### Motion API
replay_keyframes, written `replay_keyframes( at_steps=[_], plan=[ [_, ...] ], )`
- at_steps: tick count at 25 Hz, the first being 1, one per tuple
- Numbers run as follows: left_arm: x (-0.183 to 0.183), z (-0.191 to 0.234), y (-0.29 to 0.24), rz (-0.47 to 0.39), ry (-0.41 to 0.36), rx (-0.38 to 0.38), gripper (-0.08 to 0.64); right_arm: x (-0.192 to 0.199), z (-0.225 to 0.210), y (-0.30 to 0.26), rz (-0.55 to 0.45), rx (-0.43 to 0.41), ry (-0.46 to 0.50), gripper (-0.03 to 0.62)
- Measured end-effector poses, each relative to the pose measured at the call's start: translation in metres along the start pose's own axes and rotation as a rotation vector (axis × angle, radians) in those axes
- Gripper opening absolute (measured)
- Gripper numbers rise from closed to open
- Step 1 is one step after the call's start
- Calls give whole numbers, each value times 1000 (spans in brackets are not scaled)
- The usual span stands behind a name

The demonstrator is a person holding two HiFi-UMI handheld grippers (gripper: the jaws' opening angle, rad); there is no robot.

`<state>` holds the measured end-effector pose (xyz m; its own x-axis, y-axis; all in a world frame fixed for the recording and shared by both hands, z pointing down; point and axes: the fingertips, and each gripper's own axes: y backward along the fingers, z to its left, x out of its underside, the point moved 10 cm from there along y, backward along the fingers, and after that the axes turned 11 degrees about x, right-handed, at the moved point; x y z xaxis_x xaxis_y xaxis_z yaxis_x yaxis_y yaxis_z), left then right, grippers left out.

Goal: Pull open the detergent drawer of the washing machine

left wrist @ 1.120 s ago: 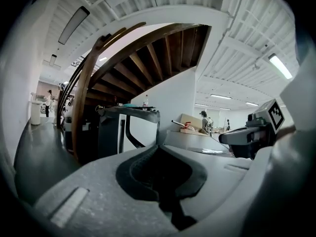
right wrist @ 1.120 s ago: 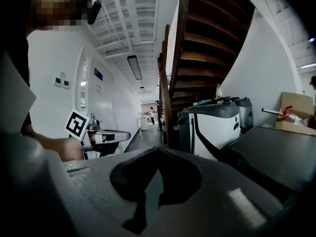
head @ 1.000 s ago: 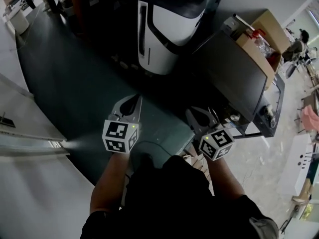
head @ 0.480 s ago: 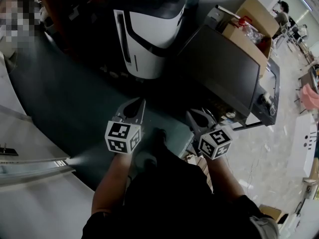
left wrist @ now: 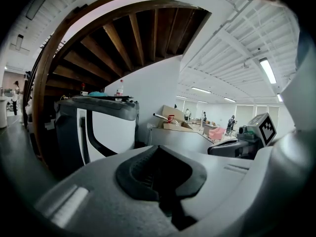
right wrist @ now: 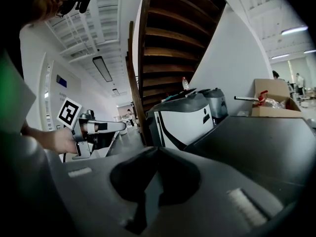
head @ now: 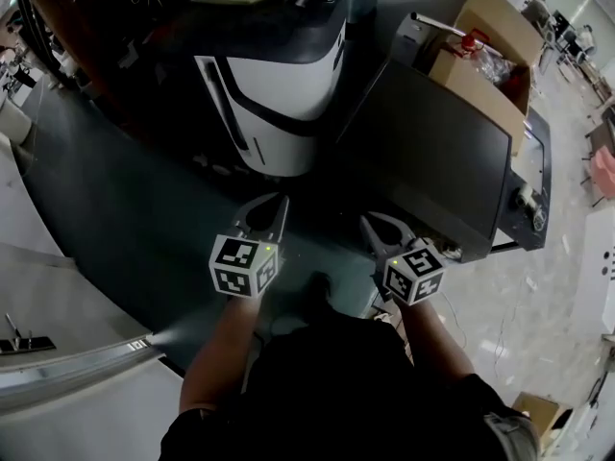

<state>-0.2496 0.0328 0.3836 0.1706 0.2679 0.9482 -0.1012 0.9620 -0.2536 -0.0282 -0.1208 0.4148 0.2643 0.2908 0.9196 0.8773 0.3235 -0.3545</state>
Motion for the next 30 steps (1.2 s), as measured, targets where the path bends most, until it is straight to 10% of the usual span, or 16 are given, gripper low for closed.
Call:
replay_keyframes(
  at_steps=[16, 30],
  plan=[
    [-41, 77, -132, 98, -41, 223, 9, -24, -62, -49, -10, 203, -126, 3],
    [-7, 137, -159, 207, -63, 506, 11, 7, -6, -73, 63, 493, -223, 5]
  ],
)
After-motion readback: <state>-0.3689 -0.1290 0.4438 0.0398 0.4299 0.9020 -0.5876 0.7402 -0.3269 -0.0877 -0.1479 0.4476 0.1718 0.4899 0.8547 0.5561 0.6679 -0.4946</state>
